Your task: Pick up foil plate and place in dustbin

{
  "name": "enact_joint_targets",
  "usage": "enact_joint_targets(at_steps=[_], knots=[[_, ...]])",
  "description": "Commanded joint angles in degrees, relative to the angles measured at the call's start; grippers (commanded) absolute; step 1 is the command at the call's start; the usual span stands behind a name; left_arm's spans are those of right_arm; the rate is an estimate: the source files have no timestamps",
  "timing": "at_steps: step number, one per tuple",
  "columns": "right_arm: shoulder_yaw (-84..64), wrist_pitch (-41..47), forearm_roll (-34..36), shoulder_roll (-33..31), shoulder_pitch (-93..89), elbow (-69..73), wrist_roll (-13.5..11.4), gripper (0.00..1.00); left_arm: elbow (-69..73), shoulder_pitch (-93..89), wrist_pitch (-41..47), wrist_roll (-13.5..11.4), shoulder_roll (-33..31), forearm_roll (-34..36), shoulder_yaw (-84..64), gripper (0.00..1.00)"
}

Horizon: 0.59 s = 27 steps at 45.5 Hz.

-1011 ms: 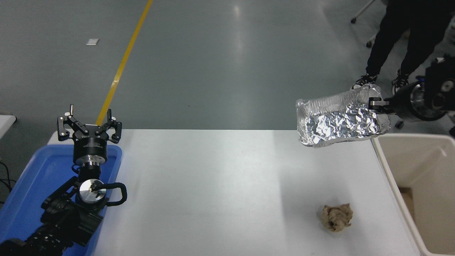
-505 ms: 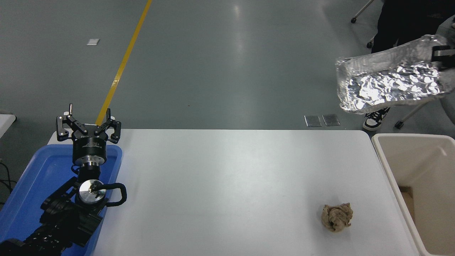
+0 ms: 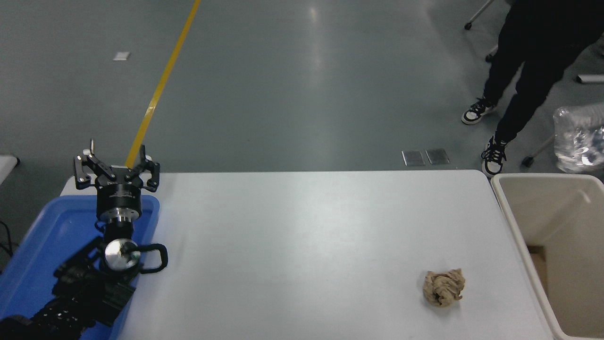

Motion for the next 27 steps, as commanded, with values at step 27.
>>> enact_joint_targets(at_steps=[27], knots=[[33.2,-4.7,0.5,9.8,-62.6,-20.1,-1.1,0.0,0.0,0.0,0.0,-0.1,-0.1,0.0,0.0,0.99]])
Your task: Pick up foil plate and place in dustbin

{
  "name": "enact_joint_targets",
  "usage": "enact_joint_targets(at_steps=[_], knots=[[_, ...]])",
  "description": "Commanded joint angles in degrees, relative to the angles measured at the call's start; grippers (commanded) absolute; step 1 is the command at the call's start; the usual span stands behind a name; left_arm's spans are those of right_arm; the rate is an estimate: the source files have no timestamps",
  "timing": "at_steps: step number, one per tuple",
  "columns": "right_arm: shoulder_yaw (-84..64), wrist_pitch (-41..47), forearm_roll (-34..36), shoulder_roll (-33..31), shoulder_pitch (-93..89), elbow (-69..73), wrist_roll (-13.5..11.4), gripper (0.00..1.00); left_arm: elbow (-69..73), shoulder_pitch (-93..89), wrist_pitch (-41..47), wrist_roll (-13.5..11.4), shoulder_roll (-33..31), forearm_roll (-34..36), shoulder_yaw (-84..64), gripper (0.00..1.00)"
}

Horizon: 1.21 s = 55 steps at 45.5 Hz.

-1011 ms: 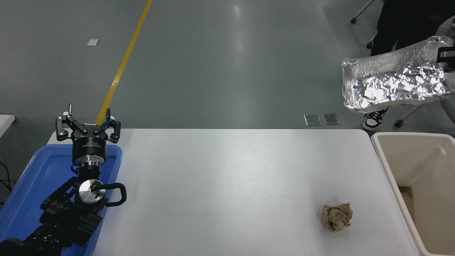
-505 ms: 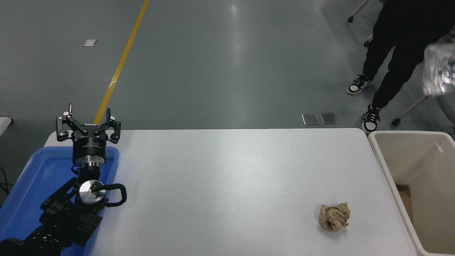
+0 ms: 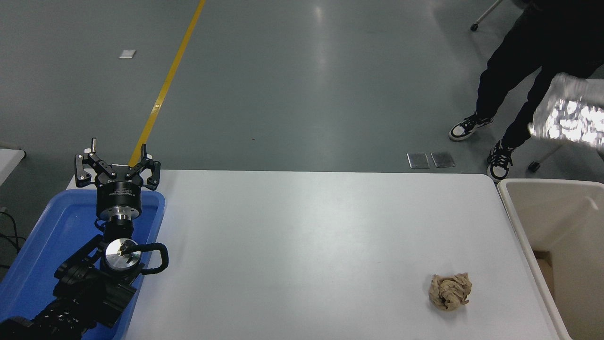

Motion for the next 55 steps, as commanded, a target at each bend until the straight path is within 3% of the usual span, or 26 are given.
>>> enact_joint_targets(at_steps=[1,44,45,46,47,49,55], knots=[[2.2,-0.7,0.3,1.2,-3.0,-1.2,-0.4,0.0,0.0,-0.1,0.0,0.0,0.0,0.0,0.0,0.99],[2.3,-2.7,0.3,4.8,-3.7,-1.0,-0.3,0.0,0.0,0.0,0.0,0.0,0.0,0.0,0.0,0.99],[2.3,-2.7,0.3,4.8,-3.7,-1.0,-0.3,0.03,0.0,0.0,0.0,0.0,0.0,0.0,0.0,0.99],[2.3,-2.7,0.3,4.8,-3.7,-1.0,-0.3,0.13,0.0,0.0,0.0,0.0,0.0,0.0,0.0,0.99],[2.3,-2.7,0.3,4.8,-3.7,-1.0,-0.3,0.32,0.0,-0.1,0.0,0.0,0.0,0.0,0.0,0.99],[2.5,-2.7,0.3,4.9,-3.6,-1.0,-0.3,0.97,0.0,-0.1,0.0,0.0,0.0,0.0,0.0,0.99],[3.4,-2.4,0.8,4.9,-3.7,-0.4,-0.4,1.0,0.0,0.0,0.0,0.0,0.0,0.0,0.0,0.99]])
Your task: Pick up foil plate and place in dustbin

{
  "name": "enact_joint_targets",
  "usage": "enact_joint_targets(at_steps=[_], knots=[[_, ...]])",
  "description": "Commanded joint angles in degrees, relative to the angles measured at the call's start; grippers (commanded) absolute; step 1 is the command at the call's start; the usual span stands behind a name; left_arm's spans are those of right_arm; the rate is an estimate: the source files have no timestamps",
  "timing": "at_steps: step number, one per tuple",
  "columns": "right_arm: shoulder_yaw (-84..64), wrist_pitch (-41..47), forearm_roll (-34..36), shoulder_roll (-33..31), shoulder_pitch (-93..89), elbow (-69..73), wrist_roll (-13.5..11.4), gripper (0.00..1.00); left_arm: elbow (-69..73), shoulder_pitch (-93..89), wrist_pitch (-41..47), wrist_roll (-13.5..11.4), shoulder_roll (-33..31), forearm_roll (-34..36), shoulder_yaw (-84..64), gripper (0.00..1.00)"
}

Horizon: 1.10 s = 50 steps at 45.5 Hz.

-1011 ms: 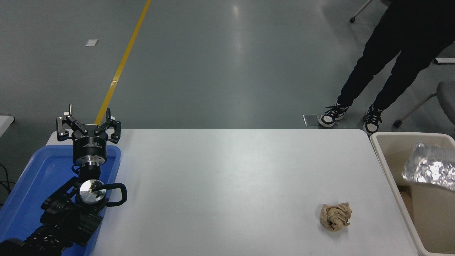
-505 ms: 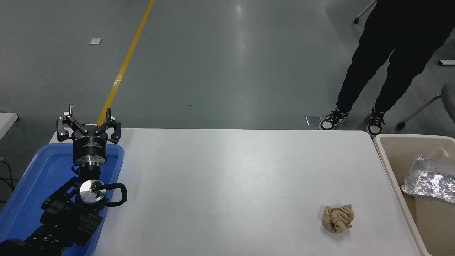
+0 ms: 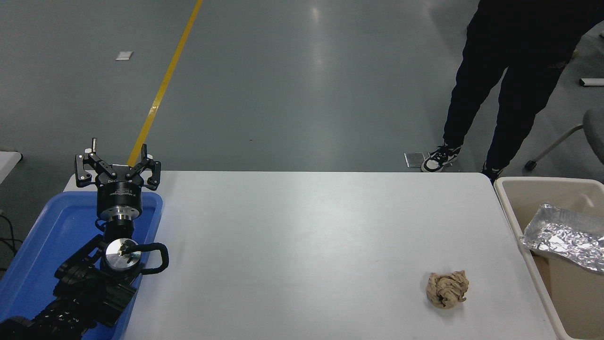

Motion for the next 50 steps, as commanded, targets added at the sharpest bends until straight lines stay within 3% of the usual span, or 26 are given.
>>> enact_joint_targets(at_steps=[1,14,21,27,37,42,50], knots=[[0.7,0.0,0.4,0.4,0.0,0.7,-0.1,1.0,0.0,0.0,0.0,0.0,0.0,0.0,0.0,0.99],[-1.0,1.0,-0.2,-2.9,7.2,6.3,0.0,1.0,0.0,-0.1,0.0,0.0,0.0,0.0,0.0,0.99],[-13.5,7.5,-0.5,-13.6,27.8,28.4,0.1,1.0,0.0,-0.1,0.0,0.1,-0.1,0.1,0.0,0.99],[-26.7,15.3,-0.4,-13.7,49.6,43.7,0.0,1.0,0.0,-0.1,0.0,0.1,-0.1,0.1,0.0,0.99],[-40.8,23.9,1.2,-1.3,73.4,62.0,0.0,1.0,0.0,0.0,0.0,0.1,-0.1,0.1,0.0,0.99],[-41.5,25.3,7.9,6.6,76.6,66.4,0.0,1.0,0.0,0.0,0.0,0.0,-0.1,0.1,0.0,0.99],[-41.1,31.7,16.3,14.2,81.7,70.1,0.1,1.0,0.0,0.0,0.0,0.0,0.0,0.0,0.0,0.99]])
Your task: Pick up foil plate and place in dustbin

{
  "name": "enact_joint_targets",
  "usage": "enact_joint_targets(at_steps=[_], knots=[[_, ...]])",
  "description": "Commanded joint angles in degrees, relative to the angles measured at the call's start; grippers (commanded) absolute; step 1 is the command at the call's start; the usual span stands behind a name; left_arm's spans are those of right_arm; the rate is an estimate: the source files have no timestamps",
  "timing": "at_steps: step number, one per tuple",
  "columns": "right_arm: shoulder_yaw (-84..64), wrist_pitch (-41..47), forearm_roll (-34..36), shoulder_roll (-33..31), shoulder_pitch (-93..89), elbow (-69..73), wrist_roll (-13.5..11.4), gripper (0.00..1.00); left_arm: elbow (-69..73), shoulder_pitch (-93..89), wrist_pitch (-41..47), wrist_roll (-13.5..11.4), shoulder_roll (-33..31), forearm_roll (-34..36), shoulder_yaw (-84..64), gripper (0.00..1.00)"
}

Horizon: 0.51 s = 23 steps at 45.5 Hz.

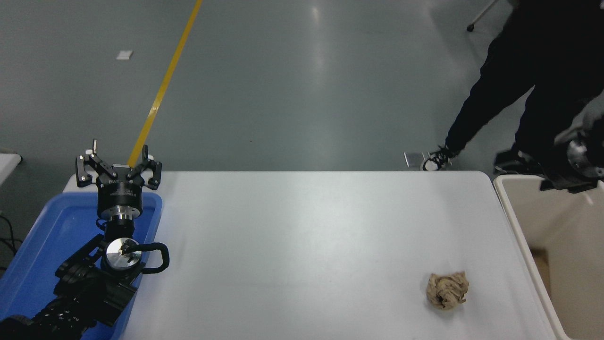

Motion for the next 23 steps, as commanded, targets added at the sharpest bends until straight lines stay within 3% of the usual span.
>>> enact_joint_targets(at_steps=[1,9,23], knots=[[-3.5,7.5,10.2,11.7,11.9,9.3,0.1,1.0,0.0,0.0,0.0,-0.1,0.1,-0.1,0.0,0.99],[-3.9,8.2,18.0,17.4,15.5,9.5,0.0,1.0,0.0,0.0,0.1,-0.1,0.1,-0.1,0.0,0.99],[-7.3,10.9,17.2,19.3,19.3,11.5,-0.1,1.0,0.1,0.0,0.1,-0.1,0.0,-0.2,0.0,0.99]])
